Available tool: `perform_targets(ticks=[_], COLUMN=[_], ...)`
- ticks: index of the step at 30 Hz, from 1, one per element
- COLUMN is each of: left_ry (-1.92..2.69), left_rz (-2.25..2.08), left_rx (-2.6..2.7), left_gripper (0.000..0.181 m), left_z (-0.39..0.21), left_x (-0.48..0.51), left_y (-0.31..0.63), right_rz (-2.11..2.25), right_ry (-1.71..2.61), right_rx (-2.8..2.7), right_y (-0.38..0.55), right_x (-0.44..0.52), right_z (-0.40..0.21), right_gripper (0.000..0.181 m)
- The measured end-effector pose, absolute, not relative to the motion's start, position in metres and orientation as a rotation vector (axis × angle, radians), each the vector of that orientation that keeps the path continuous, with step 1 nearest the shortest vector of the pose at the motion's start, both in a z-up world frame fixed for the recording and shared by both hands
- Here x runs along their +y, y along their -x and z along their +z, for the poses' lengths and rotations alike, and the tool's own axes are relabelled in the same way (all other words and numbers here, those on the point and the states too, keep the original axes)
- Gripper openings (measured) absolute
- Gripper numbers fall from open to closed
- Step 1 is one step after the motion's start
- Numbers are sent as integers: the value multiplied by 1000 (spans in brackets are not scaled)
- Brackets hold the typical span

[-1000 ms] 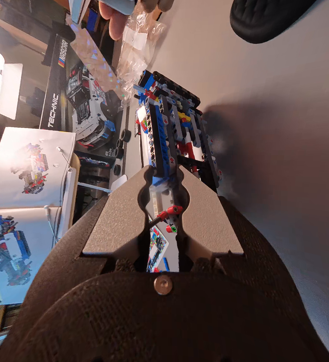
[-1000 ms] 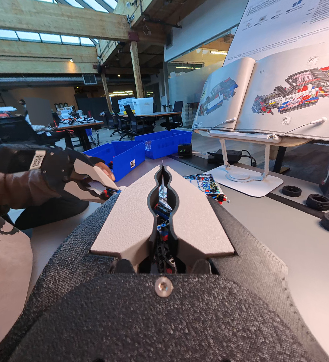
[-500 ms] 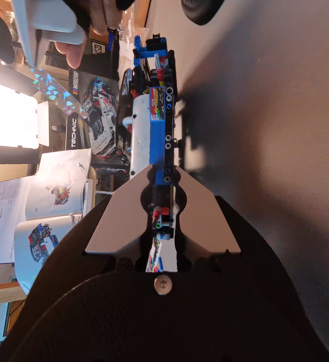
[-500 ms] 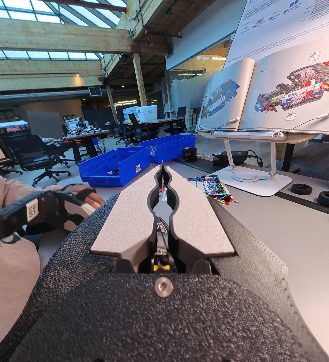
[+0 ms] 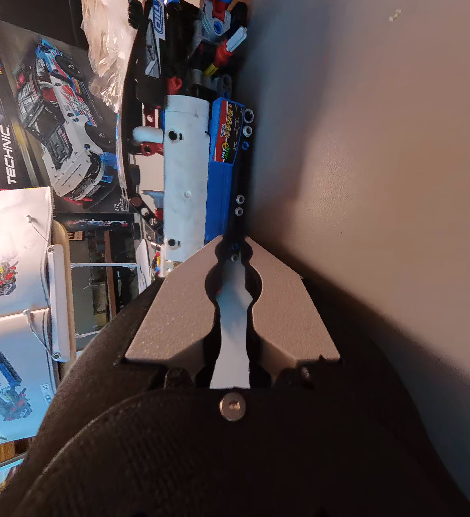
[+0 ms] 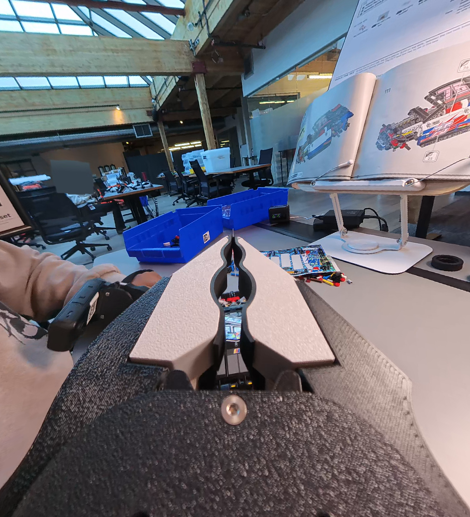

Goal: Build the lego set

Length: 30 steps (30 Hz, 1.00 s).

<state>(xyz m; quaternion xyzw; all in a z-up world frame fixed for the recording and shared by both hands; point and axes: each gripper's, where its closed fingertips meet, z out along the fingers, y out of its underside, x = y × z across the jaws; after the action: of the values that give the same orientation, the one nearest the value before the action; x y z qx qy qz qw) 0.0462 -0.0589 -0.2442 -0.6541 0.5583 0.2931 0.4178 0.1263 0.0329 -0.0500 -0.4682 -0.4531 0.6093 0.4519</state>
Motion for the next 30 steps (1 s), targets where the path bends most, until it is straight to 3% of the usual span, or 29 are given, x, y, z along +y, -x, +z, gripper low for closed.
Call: perform_targets(ticks=[6, 12, 19, 22, 24, 30], left_ry=[1831, 1886, 2027, 2082, 2126, 2258], left_rz=[247, -629, -292, -287, -425, -489], left_rx=[1193, 560, 953, 1161, 1227, 1362], left_gripper=[37, 41, 71, 103, 115, 100], left_z=[-227, -168, -194, -202, -204, -232], left_x=[-78, -78, -31, -15, -9, 0], left_y=[-44, -50, -31, -45, -62, -74], right_rz=[1460, 1369, 1331, 1351, 1375, 1381], right_ry=[1184, 1181, 1183, 1194, 1191, 1186], right_rx=[-1166, -1138, -1075, -1041, -1017, -997], right_y=[-132, -133, -140, -147, -150, -160], right_x=[17, -4, -22, -19, -18, -11], right_z=[-61, -68, -66, -62, -58, -53], right_gripper=[0, 0, 0, 0, 0, 0])
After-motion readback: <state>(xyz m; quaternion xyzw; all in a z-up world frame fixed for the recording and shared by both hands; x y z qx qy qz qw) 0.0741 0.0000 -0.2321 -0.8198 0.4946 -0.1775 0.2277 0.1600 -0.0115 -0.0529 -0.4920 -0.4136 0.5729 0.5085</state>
